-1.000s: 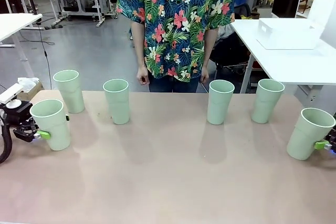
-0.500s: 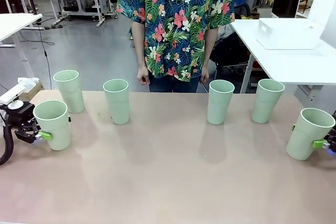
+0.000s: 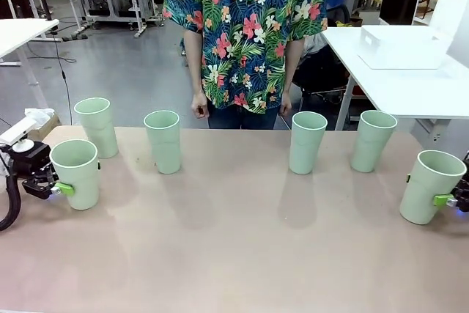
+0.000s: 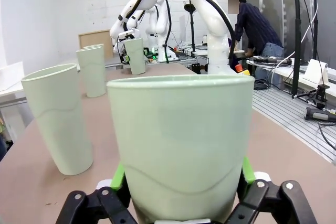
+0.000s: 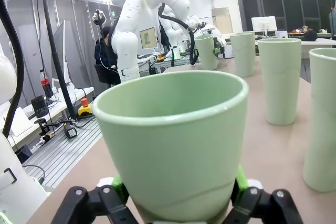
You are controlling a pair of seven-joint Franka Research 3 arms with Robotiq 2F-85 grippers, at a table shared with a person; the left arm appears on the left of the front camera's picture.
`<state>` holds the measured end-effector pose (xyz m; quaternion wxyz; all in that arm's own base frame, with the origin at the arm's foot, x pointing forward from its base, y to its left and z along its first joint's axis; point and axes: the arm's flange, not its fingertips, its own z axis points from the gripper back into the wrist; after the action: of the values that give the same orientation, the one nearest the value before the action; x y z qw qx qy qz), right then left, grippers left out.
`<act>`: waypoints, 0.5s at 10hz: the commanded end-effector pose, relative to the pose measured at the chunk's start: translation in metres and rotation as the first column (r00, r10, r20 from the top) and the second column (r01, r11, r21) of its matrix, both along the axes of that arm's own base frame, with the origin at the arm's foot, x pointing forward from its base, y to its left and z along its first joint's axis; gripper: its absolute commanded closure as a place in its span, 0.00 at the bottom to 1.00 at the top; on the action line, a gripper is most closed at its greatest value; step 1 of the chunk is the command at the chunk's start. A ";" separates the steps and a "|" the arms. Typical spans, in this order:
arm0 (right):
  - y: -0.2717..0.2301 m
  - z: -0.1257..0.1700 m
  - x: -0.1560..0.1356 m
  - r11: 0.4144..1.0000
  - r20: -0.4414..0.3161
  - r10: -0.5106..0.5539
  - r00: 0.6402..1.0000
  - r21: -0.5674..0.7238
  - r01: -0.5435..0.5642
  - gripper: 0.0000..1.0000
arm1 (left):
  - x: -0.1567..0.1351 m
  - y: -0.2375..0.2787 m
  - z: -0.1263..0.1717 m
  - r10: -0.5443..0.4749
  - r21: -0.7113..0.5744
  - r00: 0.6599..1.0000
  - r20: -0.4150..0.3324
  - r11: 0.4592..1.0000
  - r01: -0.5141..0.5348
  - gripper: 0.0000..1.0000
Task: Stack the cups and store them in the basket.
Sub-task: Pick up two Reusable plastic cups , one in each hand.
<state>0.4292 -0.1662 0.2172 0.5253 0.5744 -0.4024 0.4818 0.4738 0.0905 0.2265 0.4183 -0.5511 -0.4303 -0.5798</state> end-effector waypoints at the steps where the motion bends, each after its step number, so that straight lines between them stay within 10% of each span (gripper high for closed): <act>1: 0.005 0.005 -0.001 1.000 -0.008 -0.016 1.000 -0.012 0.016 0.31 | -0.011 -0.009 0.005 0.021 -0.009 0.999 0.030 1.000 -0.021 0.18; 2: 0.005 0.006 0.000 1.000 -0.007 -0.017 1.000 -0.011 0.017 0.39 | -0.012 -0.009 0.005 0.024 -0.009 0.999 0.027 1.000 -0.024 0.37; 3: 0.006 0.006 0.001 1.000 -0.007 -0.018 1.000 -0.011 0.018 0.50 | -0.015 -0.013 0.006 0.027 -0.015 0.999 0.025 1.000 -0.026 0.24; 4: 0.005 0.006 0.001 1.000 -0.005 -0.021 1.000 -0.008 0.021 0.59 | -0.016 -0.015 0.007 0.027 -0.026 1.000 0.016 0.999 -0.027 0.55; 5: 0.005 0.006 0.002 1.000 -0.005 -0.022 1.000 0.001 0.022 0.70 | -0.022 -0.025 0.009 0.025 -0.048 1.000 0.002 0.999 -0.025 0.42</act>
<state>0.4304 -0.1648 0.2174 0.5250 0.5741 -0.4034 0.4817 0.4620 0.0785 0.2285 0.4222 -0.5580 -0.4334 -0.5679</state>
